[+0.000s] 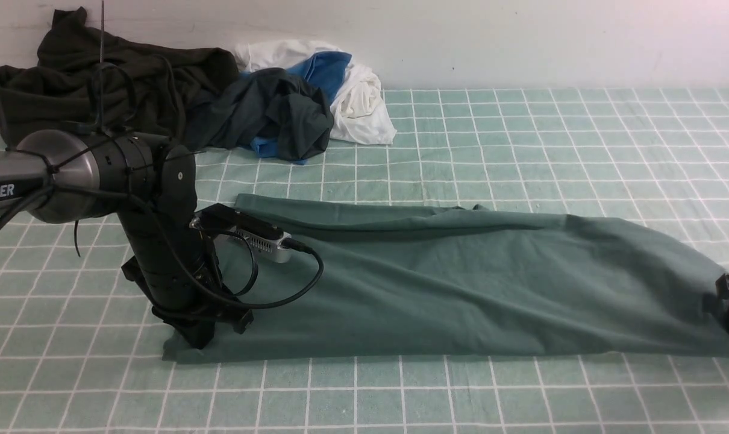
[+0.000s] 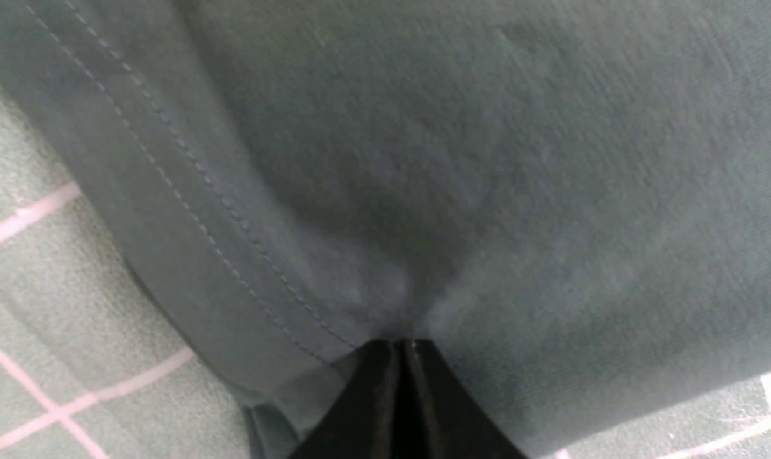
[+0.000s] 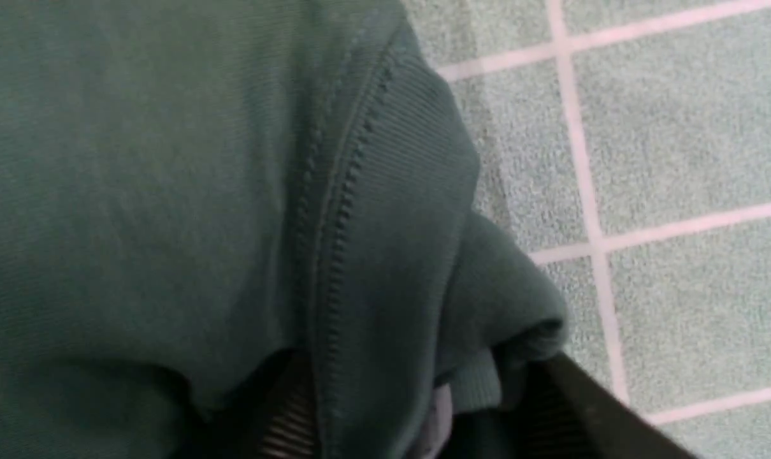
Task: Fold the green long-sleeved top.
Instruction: Use both arms simultaneously to clamp the lower edge of the clothing fabric, then use the right arm to drag the right edge of the fabric to the left and folds it over the left edge
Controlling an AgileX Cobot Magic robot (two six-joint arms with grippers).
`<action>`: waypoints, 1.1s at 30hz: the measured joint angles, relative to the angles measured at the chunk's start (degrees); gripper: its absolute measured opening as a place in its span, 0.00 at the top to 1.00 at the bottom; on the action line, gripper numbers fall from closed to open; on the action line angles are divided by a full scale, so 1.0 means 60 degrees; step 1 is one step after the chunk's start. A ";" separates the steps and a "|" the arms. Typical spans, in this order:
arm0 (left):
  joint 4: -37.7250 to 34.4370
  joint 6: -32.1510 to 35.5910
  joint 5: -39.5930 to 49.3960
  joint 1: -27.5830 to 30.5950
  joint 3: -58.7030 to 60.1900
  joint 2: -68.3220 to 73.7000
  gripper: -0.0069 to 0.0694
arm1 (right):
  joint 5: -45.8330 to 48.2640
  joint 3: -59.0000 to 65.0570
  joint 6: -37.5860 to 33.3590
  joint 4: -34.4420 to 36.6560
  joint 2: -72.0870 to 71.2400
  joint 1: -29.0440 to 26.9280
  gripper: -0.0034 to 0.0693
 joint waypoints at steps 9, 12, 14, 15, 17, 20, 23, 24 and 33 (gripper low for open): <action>0.0002 0.0000 0.0162 0.0000 -0.0020 -0.0398 0.91 | 0.1211 -0.1323 -0.0276 -0.0640 -0.1236 0.0014 0.91; 0.0032 0.0000 0.0332 0.0007 -0.0090 -0.1004 0.91 | 0.1538 -0.2017 -0.0152 -0.0950 -0.1964 0.0209 0.91; 0.0059 0.0000 0.0521 0.0007 -0.0189 -0.1999 0.91 | 0.1840 -0.2813 -0.0137 -0.0914 -0.2704 0.0805 0.91; 0.0059 0.0000 0.0549 0.0007 -0.0192 -0.2080 0.91 | 0.1860 -0.2869 -0.0138 -0.0901 -0.2815 0.0874 0.91; 0.0079 0.0000 0.0632 0.0007 -0.0228 -0.3108 0.91 | 0.1986 -0.3461 -0.0353 -0.0646 -0.3312 0.1873 0.91; 0.0139 0.0000 0.0653 0.0007 -0.0228 -0.4265 0.91 | 0.1956 -0.4112 -0.0547 -0.0250 -0.3503 0.3551 0.91; 0.0181 0.0000 0.0865 0.0007 -0.0228 -0.5466 0.91 | 0.1495 -0.4509 -0.0617 0.0209 -0.3149 0.5484 0.91; 0.0181 0.0000 0.0991 0.0007 -0.0228 -0.5870 0.91 | 0.1174 -0.4544 -0.0621 0.0399 -0.2927 0.6136 0.91; 0.0188 0.0000 0.2014 0.0007 -0.0228 -0.7933 0.91 | -0.2020 -0.4563 -0.1062 0.1901 0.0307 0.9306 0.88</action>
